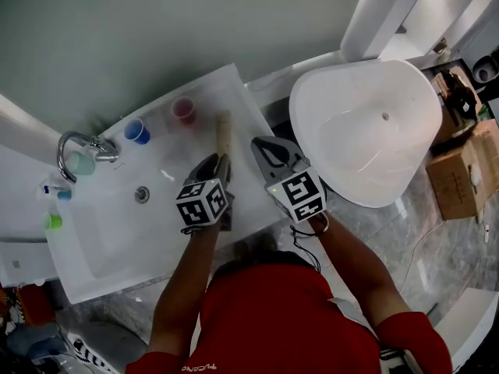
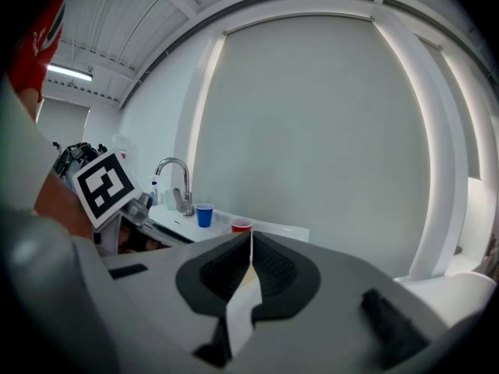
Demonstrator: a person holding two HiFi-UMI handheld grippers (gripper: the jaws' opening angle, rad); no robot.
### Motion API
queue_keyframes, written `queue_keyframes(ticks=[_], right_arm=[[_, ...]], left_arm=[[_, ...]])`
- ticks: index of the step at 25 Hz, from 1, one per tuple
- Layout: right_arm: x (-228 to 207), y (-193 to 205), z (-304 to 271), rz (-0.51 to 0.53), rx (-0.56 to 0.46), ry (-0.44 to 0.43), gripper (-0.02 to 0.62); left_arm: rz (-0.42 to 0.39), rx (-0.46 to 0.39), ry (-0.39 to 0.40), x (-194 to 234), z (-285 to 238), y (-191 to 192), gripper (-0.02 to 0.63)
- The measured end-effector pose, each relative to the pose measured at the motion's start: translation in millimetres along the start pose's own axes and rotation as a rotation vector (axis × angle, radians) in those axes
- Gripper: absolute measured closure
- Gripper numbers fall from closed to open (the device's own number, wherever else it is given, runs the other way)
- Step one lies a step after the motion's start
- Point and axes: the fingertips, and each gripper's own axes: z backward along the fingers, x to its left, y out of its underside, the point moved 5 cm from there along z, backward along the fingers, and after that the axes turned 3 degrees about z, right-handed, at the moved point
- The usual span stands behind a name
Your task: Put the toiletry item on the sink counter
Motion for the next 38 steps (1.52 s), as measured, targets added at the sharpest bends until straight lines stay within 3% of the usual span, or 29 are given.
queue_keyframes(ticks=[4, 7, 11, 16, 25, 38], right_arm=[[4.7, -3.6, 5.9, -0.051, -0.053, -0.035, 0.565], [12.1, -8.9, 11.0, -0.117, -0.096, -0.106, 0.565], [19.0, -22.6, 21.7, -0.195, -0.165, -0.191, 0.565], [23.2, -42.7, 34.8, -0.195, -0.240, -0.212, 0.565], [48.0, -69.5, 48.4, -0.092, -0.308, -0.241, 0.567], [53.7, -76.0, 49.3, -0.077, -0.320, -0.216, 0.568]], left_arm=[[-0.159, -0.139, 0.055, -20.6, 21.5, -21.3, 0.528], [-0.261, -0.233, 0.073, -34.2, 41.5, -35.9, 0.559], [-0.314, -0.345, 0.125, -50.7, 70.9, -53.1, 0.584], [-0.323, -0.451, 0.215, -65.9, 107.4, -68.1, 0.589], [-0.336, -0.473, 0.262, -69.7, 131.6, -72.6, 0.589], [-0.357, -0.468, 0.324, -74.6, 128.7, -70.5, 0.589]])
